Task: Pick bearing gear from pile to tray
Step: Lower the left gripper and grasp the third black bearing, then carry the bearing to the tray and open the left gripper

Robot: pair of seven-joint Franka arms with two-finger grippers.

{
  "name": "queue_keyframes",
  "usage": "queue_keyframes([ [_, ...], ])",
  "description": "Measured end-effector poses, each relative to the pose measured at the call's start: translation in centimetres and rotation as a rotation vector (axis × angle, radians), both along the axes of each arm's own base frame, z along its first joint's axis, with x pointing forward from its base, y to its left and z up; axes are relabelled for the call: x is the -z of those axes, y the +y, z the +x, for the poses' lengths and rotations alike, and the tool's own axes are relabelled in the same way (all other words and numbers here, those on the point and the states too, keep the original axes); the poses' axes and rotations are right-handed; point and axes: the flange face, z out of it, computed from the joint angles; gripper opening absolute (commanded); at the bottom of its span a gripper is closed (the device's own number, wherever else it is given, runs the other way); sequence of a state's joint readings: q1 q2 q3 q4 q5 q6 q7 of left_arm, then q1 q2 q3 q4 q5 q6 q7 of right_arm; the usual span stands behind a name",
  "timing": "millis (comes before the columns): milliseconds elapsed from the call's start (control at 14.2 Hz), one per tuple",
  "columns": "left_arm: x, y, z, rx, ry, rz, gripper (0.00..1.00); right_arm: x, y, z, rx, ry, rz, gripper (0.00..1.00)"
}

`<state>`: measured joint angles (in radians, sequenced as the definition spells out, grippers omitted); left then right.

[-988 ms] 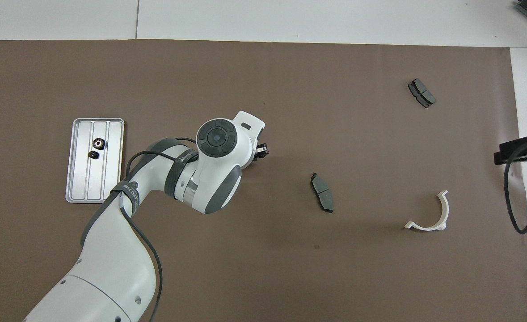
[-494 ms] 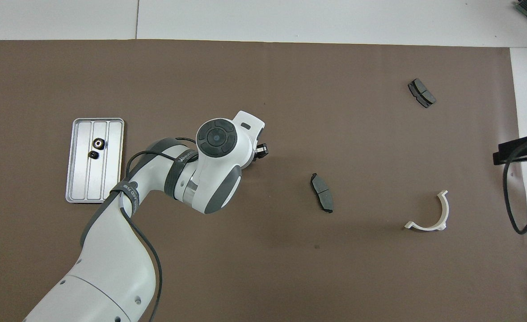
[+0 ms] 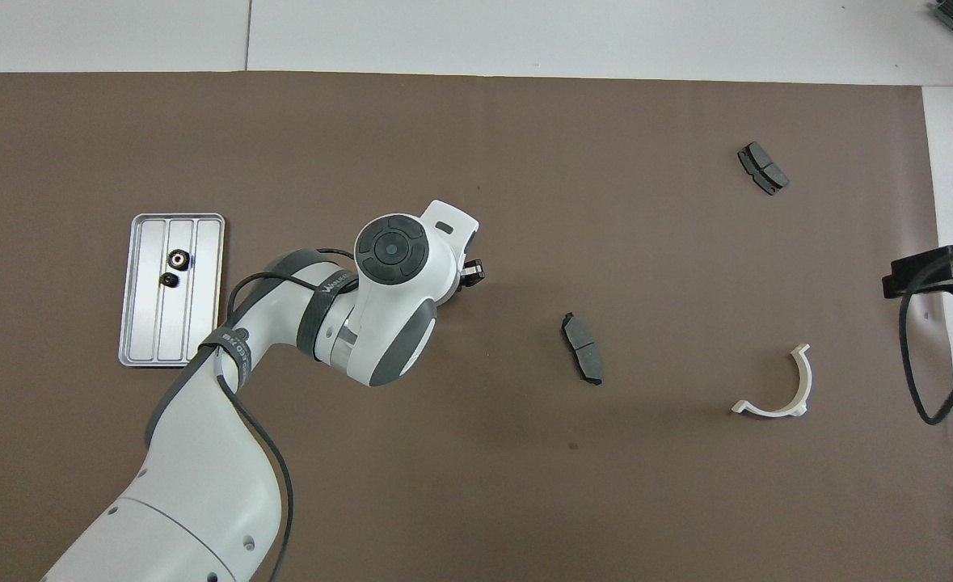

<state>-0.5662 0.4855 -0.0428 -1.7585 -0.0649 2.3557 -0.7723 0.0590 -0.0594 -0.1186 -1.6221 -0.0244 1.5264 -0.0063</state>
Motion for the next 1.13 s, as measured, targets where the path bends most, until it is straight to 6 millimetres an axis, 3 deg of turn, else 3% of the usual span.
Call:
queue_keyframes([
  [212, -2.6, 2.1, 2.6, 0.007, 0.016, 0.023, 0.09, 0.0, 0.2, 0.0, -0.003, 0.0, 0.0, 1.0],
  [424, -4.3, 6.6, 5.6, 0.077, 0.029, 0.042, 0.09, 0.0, 0.2, 0.0, -0.004, 0.0, 0.0, 1.0],
  [565, -4.7, 11.1, 7.2, 0.149, 0.053, 0.058, 0.09, 0.0, 0.2, 0.0, -0.004, 0.0, 0.0, 1.0],
  [776, -6.5, 19.7, 9.2, 0.261, 0.072, 0.066, 0.09, 0.0, 0.2, 0.0, -0.004, 0.0, 0.0, 1.0],
  [988, -7.4, 28.6, 9.7, 0.375, 0.073, 0.063, 0.09, 0.0, 0.2, 0.0, -0.004, 0.0, 0.0, 1.0],
  [1129, -7.0, 33.1, 9.5, 0.448, 0.08, 0.058, 0.09, 0.0, 0.2, 0.0, -0.004, 0.0, 0.0, 1.0],
])
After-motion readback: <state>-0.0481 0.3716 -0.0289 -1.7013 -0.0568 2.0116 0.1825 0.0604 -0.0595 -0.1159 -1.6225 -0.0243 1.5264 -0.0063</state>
